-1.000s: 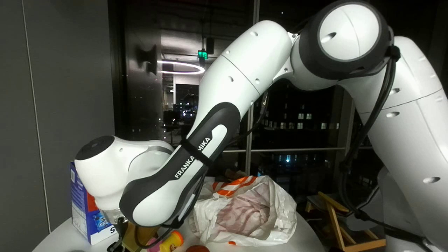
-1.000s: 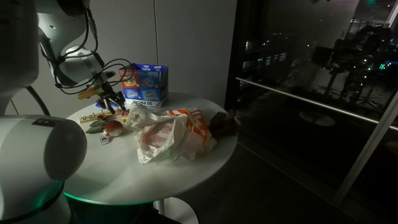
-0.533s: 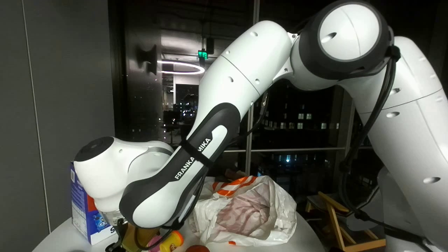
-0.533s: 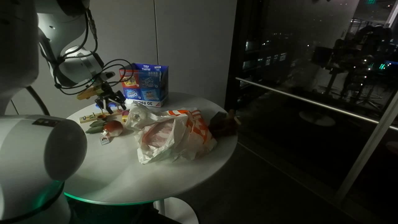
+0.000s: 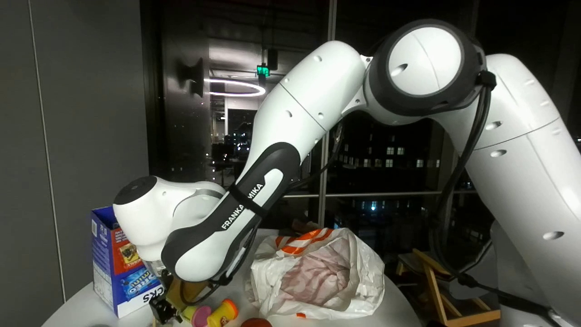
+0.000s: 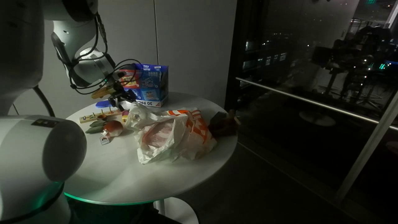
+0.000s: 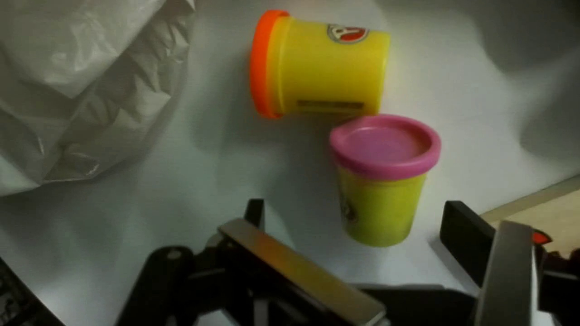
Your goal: Put the yellow containers and radish in the plastic bag.
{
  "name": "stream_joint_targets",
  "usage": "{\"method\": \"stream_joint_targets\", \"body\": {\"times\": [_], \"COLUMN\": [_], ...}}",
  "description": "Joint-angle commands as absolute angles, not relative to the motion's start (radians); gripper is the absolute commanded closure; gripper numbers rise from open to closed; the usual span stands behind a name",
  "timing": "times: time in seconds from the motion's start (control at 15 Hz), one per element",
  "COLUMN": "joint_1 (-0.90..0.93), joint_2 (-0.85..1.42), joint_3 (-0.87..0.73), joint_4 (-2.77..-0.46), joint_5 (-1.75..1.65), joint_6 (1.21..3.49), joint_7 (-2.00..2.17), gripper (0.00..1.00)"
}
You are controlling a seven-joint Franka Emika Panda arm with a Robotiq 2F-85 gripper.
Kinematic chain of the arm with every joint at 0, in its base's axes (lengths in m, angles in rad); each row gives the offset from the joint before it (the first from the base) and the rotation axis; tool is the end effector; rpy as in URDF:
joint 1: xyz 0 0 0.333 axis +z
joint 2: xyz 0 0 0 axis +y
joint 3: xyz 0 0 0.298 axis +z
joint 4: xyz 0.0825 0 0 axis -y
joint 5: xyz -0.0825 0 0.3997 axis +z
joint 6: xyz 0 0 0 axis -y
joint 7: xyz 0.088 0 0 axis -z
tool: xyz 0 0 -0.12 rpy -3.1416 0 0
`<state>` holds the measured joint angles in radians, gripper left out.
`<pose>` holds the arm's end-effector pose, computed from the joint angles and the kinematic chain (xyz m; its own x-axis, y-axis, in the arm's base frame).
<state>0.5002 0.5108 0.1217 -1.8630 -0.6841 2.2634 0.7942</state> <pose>0.5304 0.3497 0.1999 0.9382 0.3106 0.1526 0.2270 -0.8851 0.4063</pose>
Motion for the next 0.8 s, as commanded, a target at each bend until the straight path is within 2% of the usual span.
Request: {"method": "stream_joint_targets", "body": {"times": [0.0,0.33,0.47,0.73], "joint_1": [0.442,0.422,0.441,0.485], "joint_2": [0.581,0.616,0.596,0.508], "joint_3": [0.145,0.132,0.113,0.072], "joint_4": [-1.762,-1.697,-1.696,-1.725], "joint_5": [-0.531,-0.297,-0.302,-0.403], "joint_6": [2.193,2.079,2.088,2.129], "joint_7": [0.684,0.578,0.590,0.656], "gripper": [0.27,0.65,0.77,0.77]}}
